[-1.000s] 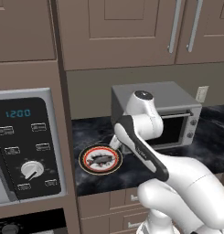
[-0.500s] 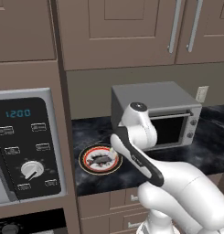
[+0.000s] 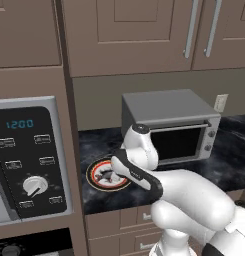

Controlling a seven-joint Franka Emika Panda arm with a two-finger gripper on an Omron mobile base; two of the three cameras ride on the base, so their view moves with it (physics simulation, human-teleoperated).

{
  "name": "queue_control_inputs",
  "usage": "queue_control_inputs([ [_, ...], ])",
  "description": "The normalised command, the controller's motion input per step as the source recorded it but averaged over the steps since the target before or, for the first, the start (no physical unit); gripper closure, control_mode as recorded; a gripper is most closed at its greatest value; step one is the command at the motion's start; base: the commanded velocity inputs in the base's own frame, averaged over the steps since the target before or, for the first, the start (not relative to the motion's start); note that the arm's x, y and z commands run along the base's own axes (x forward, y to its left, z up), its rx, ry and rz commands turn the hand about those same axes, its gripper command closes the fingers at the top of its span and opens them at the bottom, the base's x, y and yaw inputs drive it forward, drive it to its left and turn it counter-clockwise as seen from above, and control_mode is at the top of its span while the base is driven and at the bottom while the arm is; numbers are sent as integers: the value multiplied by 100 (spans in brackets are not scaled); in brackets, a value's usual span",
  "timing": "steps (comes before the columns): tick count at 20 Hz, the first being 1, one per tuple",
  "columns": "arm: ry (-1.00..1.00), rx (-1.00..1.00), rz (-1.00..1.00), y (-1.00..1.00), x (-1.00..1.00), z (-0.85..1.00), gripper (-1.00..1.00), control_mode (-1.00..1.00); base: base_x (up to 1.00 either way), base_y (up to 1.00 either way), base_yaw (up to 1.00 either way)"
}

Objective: Place the fish on the rack of the oven, and slide the rack back inside. Close the oven door.

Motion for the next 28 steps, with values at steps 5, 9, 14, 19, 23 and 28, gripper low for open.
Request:
queue_control_inputs([
  [5, 4, -1, 0, 17, 46, -35, -100, -100, 0, 0, 0],
  [9, 2, -1, 0, 16, 46, -29, -100, -100, 0, 0, 0],
  [14, 1, -1, 0, 16, 42, -31, -100, -100, 0, 0, 0],
  [19, 2, -2, 0, 14, 22, -35, -100, -100, 0, 0, 0],
  [23, 2, -1, 0, 6, -5, -31, -100, -100, 0, 0, 0],
  [28, 0, 0, 0, 2, -49, -21, -100, -100, 0, 0, 0],
])
